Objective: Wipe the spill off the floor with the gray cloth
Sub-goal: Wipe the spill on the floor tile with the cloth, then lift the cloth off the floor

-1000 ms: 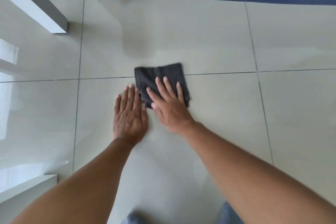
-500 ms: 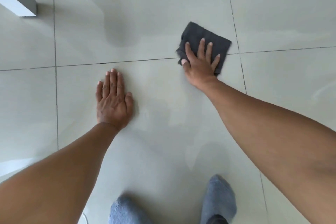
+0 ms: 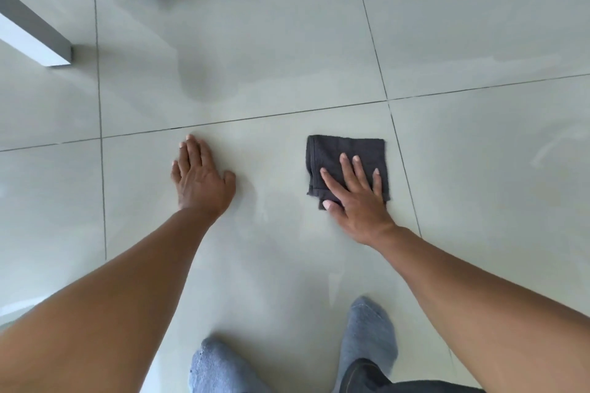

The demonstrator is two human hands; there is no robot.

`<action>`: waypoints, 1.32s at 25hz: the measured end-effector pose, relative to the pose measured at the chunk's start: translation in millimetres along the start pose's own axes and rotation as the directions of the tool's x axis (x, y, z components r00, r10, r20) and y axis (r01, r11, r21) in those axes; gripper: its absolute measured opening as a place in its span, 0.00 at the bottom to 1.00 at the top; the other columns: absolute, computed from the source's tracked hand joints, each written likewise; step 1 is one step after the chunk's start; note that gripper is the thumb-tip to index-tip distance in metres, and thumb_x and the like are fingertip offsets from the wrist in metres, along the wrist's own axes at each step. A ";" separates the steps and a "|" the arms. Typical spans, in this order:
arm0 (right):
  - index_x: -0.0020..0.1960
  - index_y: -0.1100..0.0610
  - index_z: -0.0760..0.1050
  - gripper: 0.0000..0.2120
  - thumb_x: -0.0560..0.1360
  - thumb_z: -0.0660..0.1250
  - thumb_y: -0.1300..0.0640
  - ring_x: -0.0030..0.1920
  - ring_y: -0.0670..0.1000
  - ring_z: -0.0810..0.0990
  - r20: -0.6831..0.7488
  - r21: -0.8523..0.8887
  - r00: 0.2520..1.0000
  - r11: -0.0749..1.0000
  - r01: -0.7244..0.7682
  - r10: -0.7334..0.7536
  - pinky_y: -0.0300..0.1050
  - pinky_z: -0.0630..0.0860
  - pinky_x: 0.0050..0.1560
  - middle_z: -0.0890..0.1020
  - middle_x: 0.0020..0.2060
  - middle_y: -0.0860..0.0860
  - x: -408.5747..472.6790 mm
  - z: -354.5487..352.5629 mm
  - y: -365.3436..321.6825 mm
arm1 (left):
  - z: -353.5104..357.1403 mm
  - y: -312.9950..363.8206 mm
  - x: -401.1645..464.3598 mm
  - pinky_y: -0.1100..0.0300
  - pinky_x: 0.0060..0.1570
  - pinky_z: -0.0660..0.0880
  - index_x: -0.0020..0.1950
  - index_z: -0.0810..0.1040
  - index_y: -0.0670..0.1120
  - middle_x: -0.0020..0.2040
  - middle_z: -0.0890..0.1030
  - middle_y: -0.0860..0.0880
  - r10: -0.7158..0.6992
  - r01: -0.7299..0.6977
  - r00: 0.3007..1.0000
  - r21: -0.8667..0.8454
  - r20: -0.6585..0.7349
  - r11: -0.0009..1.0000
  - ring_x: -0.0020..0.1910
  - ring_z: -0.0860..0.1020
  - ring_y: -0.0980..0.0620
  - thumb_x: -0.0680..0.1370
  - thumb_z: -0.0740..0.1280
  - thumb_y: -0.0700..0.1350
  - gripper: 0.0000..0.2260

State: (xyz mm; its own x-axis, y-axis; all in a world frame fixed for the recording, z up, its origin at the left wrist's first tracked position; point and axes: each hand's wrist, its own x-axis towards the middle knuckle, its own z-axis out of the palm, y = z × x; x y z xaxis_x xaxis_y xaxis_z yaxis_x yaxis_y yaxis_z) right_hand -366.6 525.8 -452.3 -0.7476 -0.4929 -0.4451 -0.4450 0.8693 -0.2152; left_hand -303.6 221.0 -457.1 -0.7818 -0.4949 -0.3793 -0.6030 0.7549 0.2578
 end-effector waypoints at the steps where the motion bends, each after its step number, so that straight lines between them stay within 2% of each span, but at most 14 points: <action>1: 0.82 0.42 0.49 0.31 0.81 0.54 0.41 0.82 0.60 0.34 0.032 0.035 0.999 0.999 -0.019 0.018 0.72 0.36 0.77 0.39 0.83 0.55 1.3 -0.6 -17.6 | -2.4 12.0 -1.9 0.42 0.79 0.50 0.82 0.54 0.41 0.84 0.49 0.38 -0.021 0.021 1.000 -0.023 0.015 1.000 0.83 0.48 0.39 0.77 0.62 0.52 0.37; 3: 0.82 0.43 0.51 0.31 0.82 0.57 0.43 0.81 0.60 0.33 0.083 0.091 0.991 0.991 0.094 -0.102 0.70 0.34 0.77 0.38 0.83 0.55 -4.0 -0.1 -51.4 | -3.6 34.0 -9.0 0.42 0.75 0.59 0.78 0.65 0.44 0.82 0.58 0.39 0.044 -0.045 0.999 -0.069 -0.012 0.997 0.79 0.58 0.36 0.74 0.66 0.51 0.32; 5: 0.81 0.47 0.58 0.29 0.82 0.60 0.47 0.83 0.58 0.42 0.037 0.255 0.989 0.958 0.132 -0.146 0.67 0.43 0.80 0.47 0.84 0.55 -10.3 -2.3 -60.5 | -0.3 54.2 -18.8 0.45 0.69 0.69 0.71 0.75 0.46 0.74 0.71 0.44 0.116 -0.124 0.992 -0.211 -0.048 0.970 0.71 0.70 0.39 0.75 0.65 0.52 0.25; 7: 0.77 0.55 0.67 0.25 0.81 0.63 0.53 0.79 0.58 0.63 -0.150 0.521 0.977 0.852 -0.049 0.149 0.59 0.62 0.77 0.62 0.81 0.56 -1.7 -13.7 -56.8 | 2.0 71.8 -28.0 0.48 0.62 0.75 0.69 0.75 0.49 0.64 0.77 0.48 0.075 -0.063 0.997 -0.356 0.019 0.932 0.61 0.77 0.46 0.76 0.69 0.53 0.23; 8: 0.75 0.58 0.69 0.24 0.80 0.65 0.55 0.74 0.59 0.71 -0.183 0.613 0.918 0.771 -0.174 0.353 0.56 0.69 0.73 0.68 0.77 0.57 6.7 -23.6 -53.0 | 3.2 78.7 -32.2 0.49 0.58 0.77 0.70 0.73 0.50 0.60 0.78 0.50 0.048 -0.012 0.995 -0.358 0.092 0.933 0.56 0.78 0.48 0.75 0.71 0.53 0.25; 11: 0.72 0.59 0.67 0.25 0.78 0.69 0.56 0.63 0.61 0.78 0.085 0.687 0.772 0.525 -0.503 0.630 0.49 0.75 0.55 0.73 0.64 0.55 28.1 -50.2 -41.5 | 9.4 90.3 -37.0 0.54 0.42 0.78 0.59 0.76 0.49 0.48 0.82 0.49 -0.026 0.091 0.967 -0.250 0.253 0.964 0.48 0.81 0.45 0.71 0.71 0.45 0.16; 13: 0.66 0.58 0.71 0.22 0.75 0.72 0.57 0.57 0.59 0.80 0.247 0.667 0.768 0.472 -0.577 0.591 0.47 0.72 0.48 0.75 0.53 0.51 24.8 -54.0 -41.8 | 9.4 90.5 -42.9 0.59 0.33 0.72 0.44 0.77 0.48 0.40 0.80 0.49 -0.053 0.127 0.956 -0.246 0.287 0.961 0.43 0.80 0.45 0.70 0.70 0.43 0.05; 15: 0.53 0.60 0.77 0.15 0.69 0.74 0.59 0.47 0.57 0.81 0.306 0.707 0.771 0.409 -0.577 0.559 0.46 0.73 0.43 0.79 0.42 0.51 14.6 -47.3 -42.1 | 4.4 84.7 -50.6 0.60 0.32 0.67 0.36 0.72 0.48 0.35 0.76 0.50 -0.078 0.185 0.949 -0.343 0.304 0.921 0.38 0.76 0.48 0.70 0.72 0.43 0.09; 17: 0.46 0.59 0.80 0.12 0.63 0.74 0.60 0.39 0.55 0.79 0.298 0.787 0.790 0.330 -0.521 0.535 0.46 0.74 0.41 0.81 0.36 0.51 -0.6 -46.6 -43.9 | -6.9 75.3 -62.4 0.59 0.34 0.67 0.35 0.69 0.47 0.34 0.73 0.50 -0.104 0.266 0.940 -0.510 0.325 0.818 0.35 0.71 0.48 0.69 0.73 0.42 0.13; 20: 0.42 0.56 0.79 0.10 0.62 0.75 0.59 0.37 0.53 0.78 0.221 0.872 0.856 0.299 -0.388 0.467 0.47 0.74 0.41 0.82 0.36 0.51 -26.7 -82.3 -52.4 | -50.4 68.6 -89.1 0.54 0.40 0.71 0.37 0.73 0.45 0.35 0.76 0.47 -0.098 0.337 0.928 -0.703 0.358 0.626 0.37 0.73 0.45 0.64 0.74 0.40 0.10; 23: 0.47 0.60 0.80 0.11 0.65 0.77 0.61 0.38 0.51 0.78 0.107 0.908 0.934 0.348 -0.232 0.341 0.45 0.72 0.42 0.82 0.39 0.52 -48.1 -142.5 -71.8 | -120.5 66.1 -102.6 0.56 0.42 0.72 0.38 0.75 0.45 0.34 0.77 0.47 -0.034 0.267 0.954 -0.795 0.297 0.545 0.36 0.75 0.47 0.65 0.73 0.37 0.08; 26: 0.45 0.56 0.80 0.06 0.70 0.76 0.61 0.31 0.43 0.77 -0.095 0.919 0.980 0.394 0.018 0.176 0.40 0.71 0.40 0.82 0.34 0.47 -76.8 -227.2 -117.3 | -221.4 50.5 -115.9 0.52 0.50 0.70 0.41 0.80 0.44 0.39 0.79 0.44 0.068 0.121 0.980 -0.838 0.184 0.532 0.42 0.75 0.47 0.61 0.73 0.39 0.10; 29: 0.44 0.53 0.79 0.05 0.74 0.74 0.62 0.26 0.37 0.76 -0.296 0.875 0.955 0.411 0.257 0.032 0.33 0.72 0.37 0.82 0.28 0.41 -109.4 -302.3 -183.7 | -324.1 30.3 -146.8 0.50 0.52 0.73 0.46 0.82 0.41 0.44 0.79 0.40 0.050 -0.018 0.999 -0.855 0.009 0.518 0.46 0.75 0.44 0.61 0.72 0.38 0.14; 33: 0.41 0.50 0.77 0.08 0.75 0.72 0.60 0.31 0.36 0.79 -0.527 0.775 0.848 0.377 0.508 -0.061 0.34 0.76 0.39 0.82 0.32 0.41 -155.7 -367.4 -273.3 | -426.2 -0.2 -220.0 0.41 0.55 0.80 0.38 0.83 0.47 0.41 0.83 0.43 -0.009 -0.246 0.960 -0.863 -0.279 0.440 0.44 0.80 0.45 0.66 0.70 0.37 0.06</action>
State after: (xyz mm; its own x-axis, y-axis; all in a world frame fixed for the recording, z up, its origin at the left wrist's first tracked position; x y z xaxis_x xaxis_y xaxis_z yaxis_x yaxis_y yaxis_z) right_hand -309.7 351.3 -4.8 -0.8664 -0.4906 0.0935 -0.1657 0.1057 -0.9805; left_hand -199.1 146.4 5.1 -0.7895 -0.6021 -0.1191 -0.2100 0.0827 0.9742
